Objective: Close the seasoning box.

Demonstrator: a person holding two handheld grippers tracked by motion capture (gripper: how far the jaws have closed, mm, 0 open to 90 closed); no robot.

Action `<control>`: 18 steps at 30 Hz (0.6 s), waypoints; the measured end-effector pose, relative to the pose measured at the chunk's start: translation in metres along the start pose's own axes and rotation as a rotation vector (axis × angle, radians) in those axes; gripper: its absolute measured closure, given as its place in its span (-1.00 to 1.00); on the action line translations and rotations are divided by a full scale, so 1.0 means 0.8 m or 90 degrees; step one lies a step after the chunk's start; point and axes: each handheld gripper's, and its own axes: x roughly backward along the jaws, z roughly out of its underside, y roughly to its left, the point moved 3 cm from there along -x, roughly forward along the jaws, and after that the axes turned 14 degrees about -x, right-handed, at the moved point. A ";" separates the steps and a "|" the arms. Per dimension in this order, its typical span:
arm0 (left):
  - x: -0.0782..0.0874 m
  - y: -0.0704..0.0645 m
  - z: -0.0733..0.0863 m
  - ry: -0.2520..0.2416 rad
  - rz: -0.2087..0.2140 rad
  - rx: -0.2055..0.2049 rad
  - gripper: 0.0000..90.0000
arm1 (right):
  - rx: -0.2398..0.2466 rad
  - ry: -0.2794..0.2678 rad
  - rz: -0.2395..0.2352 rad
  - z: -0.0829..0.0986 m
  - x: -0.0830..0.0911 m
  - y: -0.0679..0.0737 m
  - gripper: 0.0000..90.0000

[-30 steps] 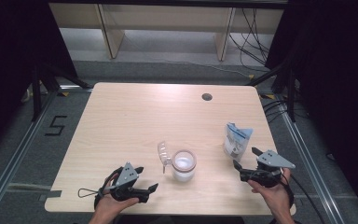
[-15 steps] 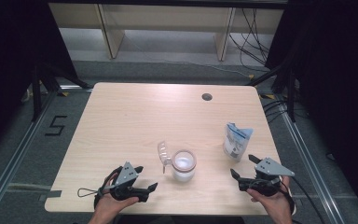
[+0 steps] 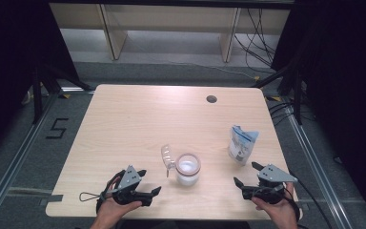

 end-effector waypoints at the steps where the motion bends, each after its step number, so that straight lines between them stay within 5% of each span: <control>1: 0.000 0.001 0.000 -0.003 0.001 -0.004 -0.57 | 0.008 0.003 -0.005 0.000 0.000 0.000 -0.66; 6: 0.005 0.005 -0.003 -0.014 -0.009 0.016 -0.50 | 0.028 0.002 -0.006 0.002 0.000 0.004 -0.66; 9: 0.007 0.007 -0.004 -0.020 -0.012 0.020 -0.47 | 0.014 0.010 -0.008 0.004 0.001 0.007 -0.66; 12: 0.009 0.011 -0.008 -0.034 -0.017 0.046 -0.29 | 0.008 0.017 -0.007 0.007 0.000 0.009 -0.65; 18: 0.014 0.014 -0.016 -0.065 -0.024 0.038 0.02 | 0.022 0.013 -0.009 0.006 0.000 0.010 -0.65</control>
